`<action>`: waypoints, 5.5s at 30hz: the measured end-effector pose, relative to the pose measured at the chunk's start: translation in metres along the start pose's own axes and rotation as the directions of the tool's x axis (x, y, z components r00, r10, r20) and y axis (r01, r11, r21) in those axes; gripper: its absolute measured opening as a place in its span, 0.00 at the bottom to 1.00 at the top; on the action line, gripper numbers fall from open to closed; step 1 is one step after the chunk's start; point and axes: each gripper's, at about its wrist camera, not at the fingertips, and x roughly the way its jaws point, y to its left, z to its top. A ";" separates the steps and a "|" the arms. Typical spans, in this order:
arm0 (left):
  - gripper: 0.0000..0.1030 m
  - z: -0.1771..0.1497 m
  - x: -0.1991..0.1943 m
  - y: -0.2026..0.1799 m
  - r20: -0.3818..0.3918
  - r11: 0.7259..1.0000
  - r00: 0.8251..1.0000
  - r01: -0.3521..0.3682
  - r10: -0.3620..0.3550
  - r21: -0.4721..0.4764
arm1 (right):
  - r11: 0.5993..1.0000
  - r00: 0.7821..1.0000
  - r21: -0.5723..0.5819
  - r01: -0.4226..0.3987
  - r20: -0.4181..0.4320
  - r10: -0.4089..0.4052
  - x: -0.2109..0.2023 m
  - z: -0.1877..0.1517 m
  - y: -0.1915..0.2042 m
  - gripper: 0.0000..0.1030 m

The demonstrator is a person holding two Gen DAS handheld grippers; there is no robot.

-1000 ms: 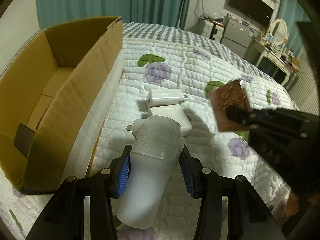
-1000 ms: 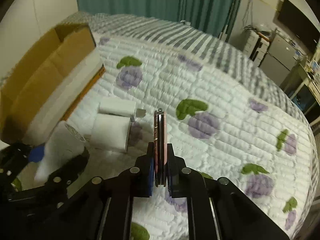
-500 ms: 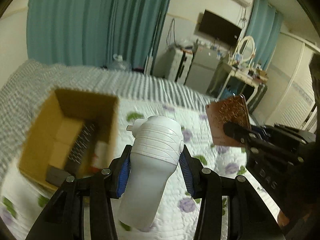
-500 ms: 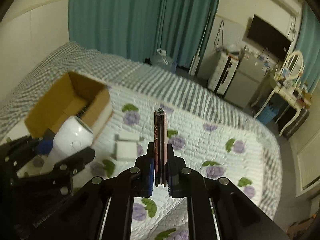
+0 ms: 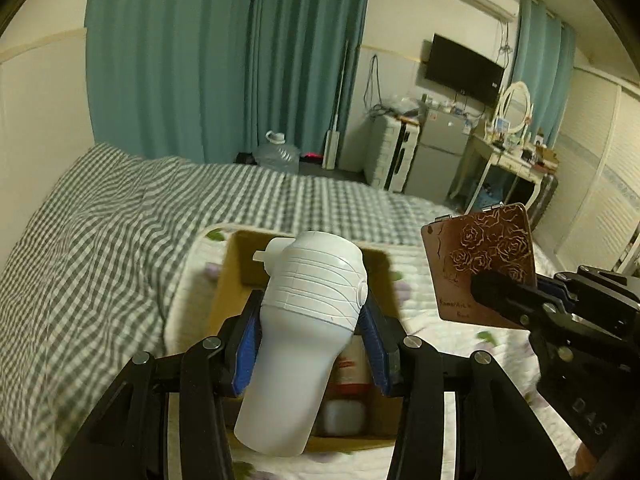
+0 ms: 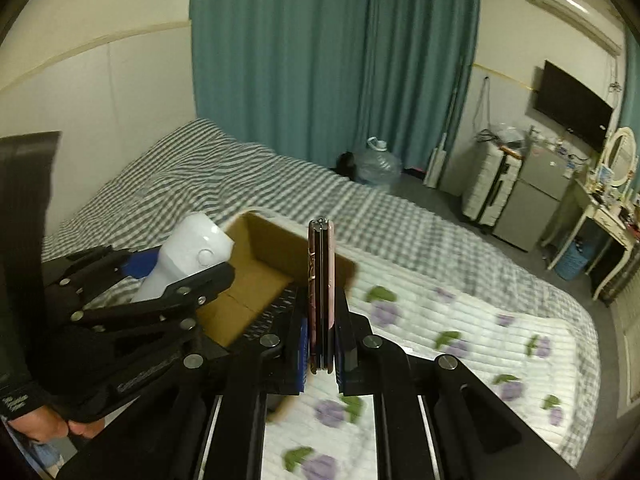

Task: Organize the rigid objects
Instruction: 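Lower the white bottle and pink phone into the box and open both tools, then grasp the large white charger block with the left tool, then grasp the small white charger with the right tool while the left holds the block, then carry both white chargers over the box with both tools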

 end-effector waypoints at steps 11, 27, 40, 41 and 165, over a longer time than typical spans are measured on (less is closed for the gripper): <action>0.45 -0.023 0.089 0.031 -0.127 0.995 0.992 0.037 -0.025 0.095 | 0.999 0.993 0.036 0.019 -0.119 -0.014 0.100 -0.013 0.012 0.09; 0.60 -0.024 0.098 0.044 -0.157 0.996 0.985 0.078 -0.072 0.035 | 0.989 0.972 0.090 0.113 -0.215 -0.091 0.165 -0.015 -0.012 0.09; 0.61 -0.029 0.076 0.023 -0.113 0.992 0.992 0.074 -0.062 0.099 | 0.980 0.991 0.172 0.099 -0.106 -0.081 0.130 -0.007 -0.032 0.52; 0.61 -0.029 0.073 0.020 -0.109 0.992 0.992 0.071 -0.060 0.106 | 0.980 0.991 0.170 0.103 -0.103 -0.086 0.124 -0.006 -0.036 0.52; 0.62 -0.149 0.097 -0.163 -0.193 0.873 0.937 -0.342 0.290 -0.348 | 0.984 0.990 -0.154 -0.092 -0.120 0.073 0.121 -0.142 -0.193 0.63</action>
